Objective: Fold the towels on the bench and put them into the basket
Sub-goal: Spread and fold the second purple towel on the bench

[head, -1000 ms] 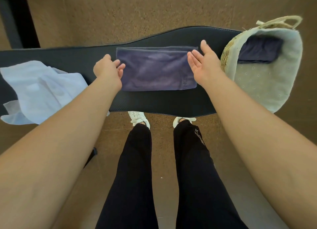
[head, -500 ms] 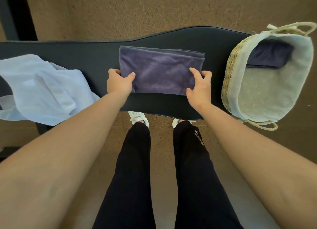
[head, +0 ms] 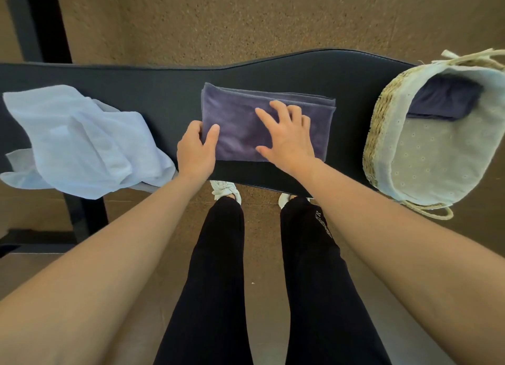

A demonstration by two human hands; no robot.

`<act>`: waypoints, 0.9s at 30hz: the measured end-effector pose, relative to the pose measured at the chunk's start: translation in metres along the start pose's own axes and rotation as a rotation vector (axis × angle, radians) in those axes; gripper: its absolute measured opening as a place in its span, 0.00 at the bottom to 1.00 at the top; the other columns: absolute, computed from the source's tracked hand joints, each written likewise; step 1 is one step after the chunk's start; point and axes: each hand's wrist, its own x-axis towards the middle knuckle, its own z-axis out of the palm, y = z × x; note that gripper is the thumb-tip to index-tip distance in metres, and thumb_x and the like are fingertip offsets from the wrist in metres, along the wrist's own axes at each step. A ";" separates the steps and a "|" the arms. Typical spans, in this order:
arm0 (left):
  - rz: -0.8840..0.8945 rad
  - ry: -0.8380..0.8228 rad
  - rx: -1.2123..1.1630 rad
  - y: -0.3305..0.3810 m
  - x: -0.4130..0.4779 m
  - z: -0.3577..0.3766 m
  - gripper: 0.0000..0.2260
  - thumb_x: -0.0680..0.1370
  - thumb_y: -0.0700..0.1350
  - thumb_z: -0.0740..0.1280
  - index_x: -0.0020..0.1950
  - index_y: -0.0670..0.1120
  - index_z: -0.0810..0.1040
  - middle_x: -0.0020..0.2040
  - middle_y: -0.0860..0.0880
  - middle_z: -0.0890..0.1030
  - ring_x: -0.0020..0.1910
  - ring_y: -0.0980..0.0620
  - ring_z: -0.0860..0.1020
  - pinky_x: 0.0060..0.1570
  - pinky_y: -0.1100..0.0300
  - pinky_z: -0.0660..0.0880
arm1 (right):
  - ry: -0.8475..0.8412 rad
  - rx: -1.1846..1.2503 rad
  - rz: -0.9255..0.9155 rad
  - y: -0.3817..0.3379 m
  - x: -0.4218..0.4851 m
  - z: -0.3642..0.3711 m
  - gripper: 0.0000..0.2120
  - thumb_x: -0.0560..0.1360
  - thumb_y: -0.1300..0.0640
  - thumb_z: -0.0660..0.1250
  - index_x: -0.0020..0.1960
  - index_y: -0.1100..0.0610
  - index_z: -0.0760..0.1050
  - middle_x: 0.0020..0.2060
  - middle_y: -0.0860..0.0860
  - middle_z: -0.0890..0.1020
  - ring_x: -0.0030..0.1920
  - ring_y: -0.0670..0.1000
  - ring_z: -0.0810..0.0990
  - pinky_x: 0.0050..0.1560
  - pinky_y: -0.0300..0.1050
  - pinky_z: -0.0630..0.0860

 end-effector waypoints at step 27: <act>0.742 -0.086 0.508 0.055 -0.027 0.062 0.21 0.78 0.47 0.71 0.71 0.48 0.76 0.70 0.47 0.74 0.67 0.45 0.71 0.62 0.51 0.73 | 0.143 1.083 0.469 0.056 -0.035 -0.030 0.17 0.83 0.60 0.64 0.71 0.54 0.73 0.61 0.48 0.81 0.61 0.46 0.80 0.62 0.50 0.81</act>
